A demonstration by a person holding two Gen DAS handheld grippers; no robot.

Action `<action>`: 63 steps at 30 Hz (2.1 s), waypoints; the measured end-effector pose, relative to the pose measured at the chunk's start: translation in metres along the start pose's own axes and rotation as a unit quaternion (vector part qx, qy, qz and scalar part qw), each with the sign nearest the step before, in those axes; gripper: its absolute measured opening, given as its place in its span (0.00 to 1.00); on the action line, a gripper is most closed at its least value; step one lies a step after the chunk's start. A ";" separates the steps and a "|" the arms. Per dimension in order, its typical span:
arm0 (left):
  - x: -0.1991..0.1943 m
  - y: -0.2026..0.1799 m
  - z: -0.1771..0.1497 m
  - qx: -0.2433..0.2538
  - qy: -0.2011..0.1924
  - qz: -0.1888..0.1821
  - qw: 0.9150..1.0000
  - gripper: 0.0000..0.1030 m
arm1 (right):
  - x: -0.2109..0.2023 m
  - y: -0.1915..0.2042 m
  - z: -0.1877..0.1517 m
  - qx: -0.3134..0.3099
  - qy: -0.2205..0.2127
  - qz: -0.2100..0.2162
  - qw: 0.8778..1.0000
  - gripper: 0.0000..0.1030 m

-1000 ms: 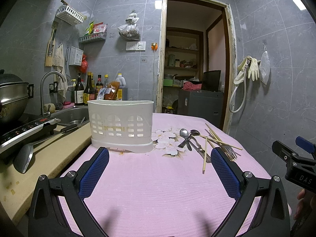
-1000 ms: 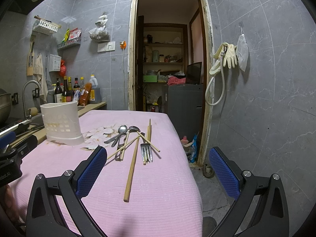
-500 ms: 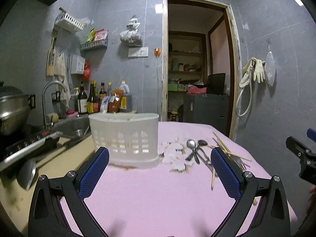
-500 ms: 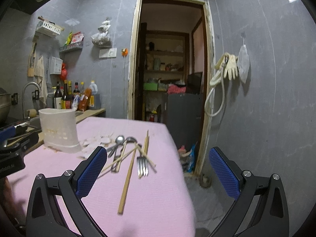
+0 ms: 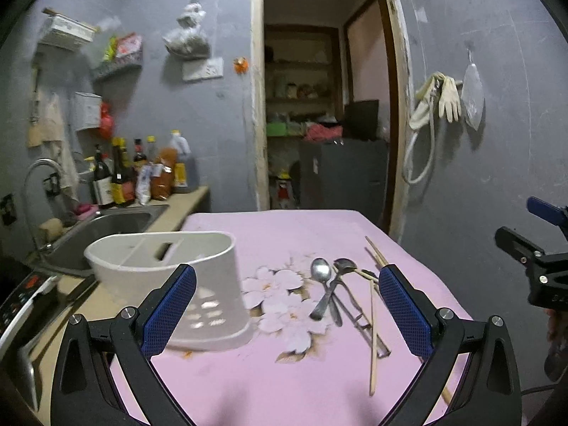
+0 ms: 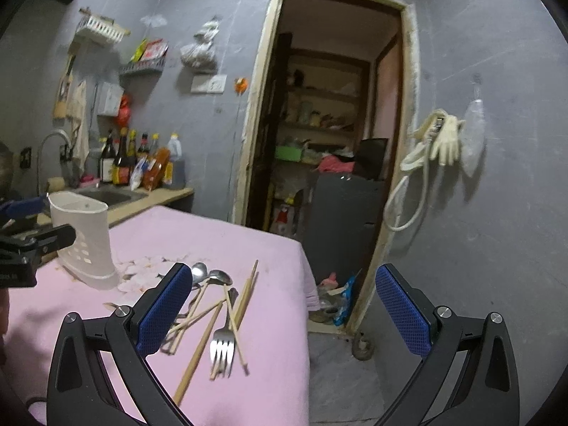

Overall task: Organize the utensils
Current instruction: 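Reach the right tool to the utensil pile and grasp a wooden chopstick, then lift the chopstick with the right tool and lower it into the white caddy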

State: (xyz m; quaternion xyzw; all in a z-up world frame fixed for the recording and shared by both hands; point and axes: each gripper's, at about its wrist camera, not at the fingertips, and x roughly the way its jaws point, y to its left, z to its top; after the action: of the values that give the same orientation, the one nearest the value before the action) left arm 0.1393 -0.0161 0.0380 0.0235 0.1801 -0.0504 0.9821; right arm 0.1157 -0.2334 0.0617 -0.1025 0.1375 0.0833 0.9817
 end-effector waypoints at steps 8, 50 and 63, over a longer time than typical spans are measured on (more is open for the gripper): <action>0.065 -0.016 0.013 0.028 0.056 -0.038 0.997 0.94 | 0.063 -0.018 0.010 0.008 0.063 0.059 0.996 1.00; 0.276 0.040 0.003 -0.066 0.300 -0.120 0.944 0.04 | 0.289 -0.036 -0.022 0.244 0.326 0.228 0.885 0.04; 0.217 0.016 0.020 -0.026 0.195 -0.095 0.976 0.00 | 0.230 -0.039 0.011 0.232 0.227 0.231 0.917 0.03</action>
State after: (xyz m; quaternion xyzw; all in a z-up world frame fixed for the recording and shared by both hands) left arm 0.3501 -0.0209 -0.0205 -0.0098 0.3705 -0.1333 0.9191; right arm 0.3441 -0.2370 0.0126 0.1464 0.3920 0.2481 0.8737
